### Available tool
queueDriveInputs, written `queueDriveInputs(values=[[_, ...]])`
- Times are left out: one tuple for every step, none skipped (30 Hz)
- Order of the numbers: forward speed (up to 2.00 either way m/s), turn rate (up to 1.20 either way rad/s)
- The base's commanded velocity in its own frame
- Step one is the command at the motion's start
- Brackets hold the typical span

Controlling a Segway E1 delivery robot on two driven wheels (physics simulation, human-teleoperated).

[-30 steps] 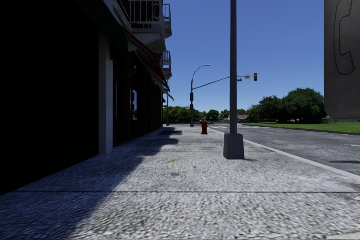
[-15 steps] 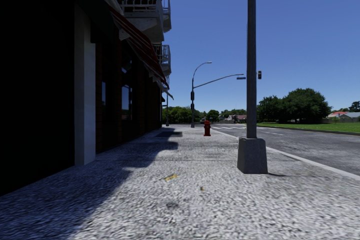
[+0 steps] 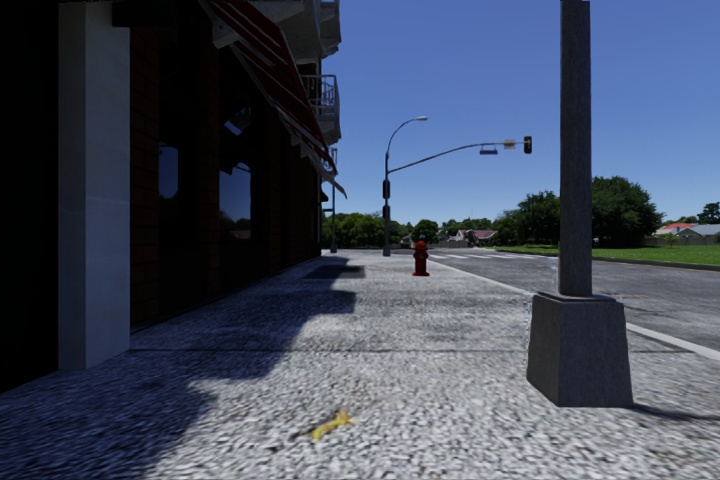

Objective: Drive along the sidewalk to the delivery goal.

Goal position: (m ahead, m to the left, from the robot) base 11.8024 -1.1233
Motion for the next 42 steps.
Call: queueDriveInputs(values=[[2.00, 0.00], [2.00, 0.00], [2.00, 0.00], [2.00, 0.00], [2.00, 0.00], [2.00, 0.00], [2.00, 0.00], [2.00, 0.00], [2.00, 0.00], [2.00, 0.00], [2.00, 0.00], [2.00, 0.00], [2.00, 0.00], [2.00, 0.00], [2.00, 0.00], [2.00, 0.00], [2.00, 0.00], [2.00, 0.00], [2.00, 0.00], [2.00, 0.00], [2.00, 0.00], [2.00, 0.00], [2.00, 0.00], [2.00, 0.00], [2.00, 0.00], [2.00, 0.00], [2.00, 0.00], [2.00, 0.00], [2.00, 0.00], [2.00, 0.00], [2.00, 0.00], [2.00, 0.00], [2.00, 0.00], [2.00, 0.00], [2.00, 0.00], [2.00, 0.00], [2.00, 0.00], [2.00, 0.00], [2.00, 0.00], [2.00, 0.00], [2.00, 0.00], [2.00, 0.00]])
